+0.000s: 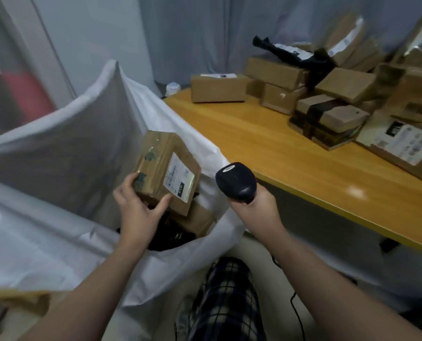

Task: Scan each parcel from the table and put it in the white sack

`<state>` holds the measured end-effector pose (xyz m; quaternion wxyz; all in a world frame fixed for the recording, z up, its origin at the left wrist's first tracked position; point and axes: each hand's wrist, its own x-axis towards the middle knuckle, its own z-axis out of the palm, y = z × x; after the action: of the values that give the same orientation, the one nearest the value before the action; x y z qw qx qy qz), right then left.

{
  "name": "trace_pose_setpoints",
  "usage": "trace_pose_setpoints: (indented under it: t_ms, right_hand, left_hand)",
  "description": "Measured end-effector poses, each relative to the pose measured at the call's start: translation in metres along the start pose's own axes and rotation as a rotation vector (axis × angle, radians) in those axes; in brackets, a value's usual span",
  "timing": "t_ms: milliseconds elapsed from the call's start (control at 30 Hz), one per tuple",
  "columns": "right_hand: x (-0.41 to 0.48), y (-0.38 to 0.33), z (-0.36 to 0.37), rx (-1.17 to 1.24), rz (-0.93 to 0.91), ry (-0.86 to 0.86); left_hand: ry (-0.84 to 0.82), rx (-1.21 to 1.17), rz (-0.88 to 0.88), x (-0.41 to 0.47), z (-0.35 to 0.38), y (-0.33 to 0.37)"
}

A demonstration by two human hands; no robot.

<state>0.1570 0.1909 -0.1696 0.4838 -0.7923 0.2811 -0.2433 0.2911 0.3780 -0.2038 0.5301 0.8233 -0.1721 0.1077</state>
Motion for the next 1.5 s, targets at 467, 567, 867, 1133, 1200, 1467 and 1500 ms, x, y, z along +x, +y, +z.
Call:
trace_pose_setpoints:
  t_ms: [467, 567, 867, 1133, 1200, 1467, 1500]
  right_hand:
    - [-0.007, 0.017, 0.056, -0.120, -0.009, -0.129]
    - [-0.009, 0.018, 0.055, -0.137, 0.008, -0.128]
    - [-0.014, 0.015, 0.045, -0.115, -0.006, -0.099]
    - [0.010, 0.002, -0.036, 0.006, -0.041, 0.132]
    - [0.013, 0.000, -0.068, -0.001, -0.048, 0.189]
    - [0.018, 0.025, -0.203, 0.019, 0.050, 0.517]
    - [0.020, 0.028, -0.214, 0.000, 0.045, 0.541]
  left_hand:
    - [-1.167, 1.035, -0.402, 0.015, 0.010, -0.030]
    - [-1.201, 1.091, -0.391, 0.011, -0.002, -0.034]
    - [-0.731, 0.920, -0.084, 0.014, 0.005, -0.021]
    - [-0.492, 0.689, 0.458, 0.033, 0.070, 0.087]
    - [-0.487, 0.638, 0.543, 0.032, 0.096, 0.119]
    - [-0.547, 0.458, 0.750, 0.014, 0.218, 0.228]
    - [-0.544, 0.458, 0.747, 0.016, 0.234, 0.237]
